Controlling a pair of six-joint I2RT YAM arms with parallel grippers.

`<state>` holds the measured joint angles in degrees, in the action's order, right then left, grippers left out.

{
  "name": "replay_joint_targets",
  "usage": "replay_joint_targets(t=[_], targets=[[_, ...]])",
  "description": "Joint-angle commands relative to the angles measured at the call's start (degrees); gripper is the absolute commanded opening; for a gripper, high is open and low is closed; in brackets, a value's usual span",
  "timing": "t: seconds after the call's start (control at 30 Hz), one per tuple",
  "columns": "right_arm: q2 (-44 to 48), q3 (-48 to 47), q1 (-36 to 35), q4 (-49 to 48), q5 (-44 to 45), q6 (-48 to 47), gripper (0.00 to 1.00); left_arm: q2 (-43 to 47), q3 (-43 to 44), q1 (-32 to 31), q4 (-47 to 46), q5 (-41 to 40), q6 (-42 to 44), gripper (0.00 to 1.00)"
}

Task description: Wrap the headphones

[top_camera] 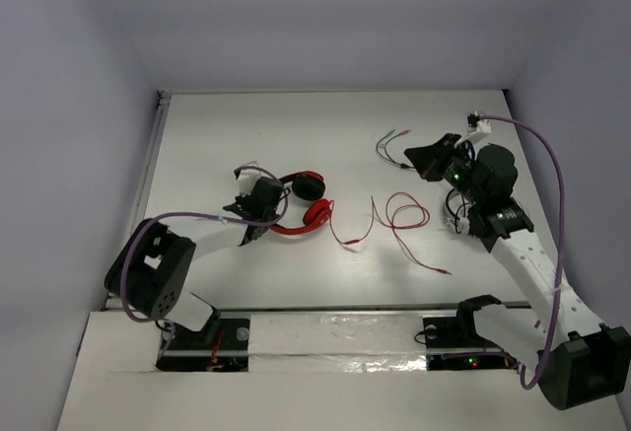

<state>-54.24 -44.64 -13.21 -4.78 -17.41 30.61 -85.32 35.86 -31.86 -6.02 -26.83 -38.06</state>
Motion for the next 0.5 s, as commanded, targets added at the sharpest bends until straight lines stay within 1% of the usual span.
replay_joint_targets(t=[0.0,0.03,0.07,0.1,0.17,0.2,0.23,0.27,0.3,0.37,0.4,0.43,0.47], targets=[[-0.8,-2.6,-0.5,-2.6,-1.7,-1.1,0.00,7.4,4.5,0.0,2.7,1.3,4.1,0.00],[-1.0,-2.6,-1.1,-3.0,-2.4,-1.3,0.00,11.7,5.4,0.0,5.5,1.9,5.0,0.00],[-1.2,-2.6,-1.7,-3.7,-2.9,-1.7,0.00,14.0,6.8,0.0,5.9,2.7,5.5,0.00],[-1.4,-2.4,-1.7,-4.3,-2.8,-2.0,0.00,16.1,7.4,0.0,5.9,6.7,6.1,0.00],[-2.7,-2.4,-3.1,-5.0,-2.9,-3.0,0.00,21.3,9.9,0.0,10.3,9.7,6.8,0.00],[-3.3,-2.9,-3.1,-5.0,-3.2,-3.4,0.00,22.5,14.2,0.0,12.6,10.6,8.4,0.00],[-3.9,-3.2,-3.7,-5.0,-3.6,-3.7,0.00,24.2,16.7,0.0,17.5,10.5,9.7,0.00],[-4.9,-3.4,-3.7,-5.1,-4.9,-4.4,0.00,24.8,22.2,0.0,19.8,10.4,11.2,0.00],[-5.3,-3.8,-4.2,-4.9,-5.7,-4.9,0.00,25.1,25.2,0.0,21.9,11.0,14.5,0.00],[-6.1,-5.0,-4.2,-4.2,-8.0,-6.4,0.01,24.8,31.1,1.1,27.3,13.1,18.0,0.00],[-6.9,-5.4,-4.8,-4.1,-9.0,-7.0,0.05,24.2,36.8,2.4,29.1,16.1,19.6,0.00],[-7.2,-5.6,-4.8,-3.9,-10.3,-7.3,0.16,23.5,39.2,3.0,31.9,17.6,22.6,0.00],[-7.5,-5.8,-4.8,-4.2,-13.1,-8.1,0.23,22.3,41.4,3.8,32.6,19.1,23.6,0.00]])
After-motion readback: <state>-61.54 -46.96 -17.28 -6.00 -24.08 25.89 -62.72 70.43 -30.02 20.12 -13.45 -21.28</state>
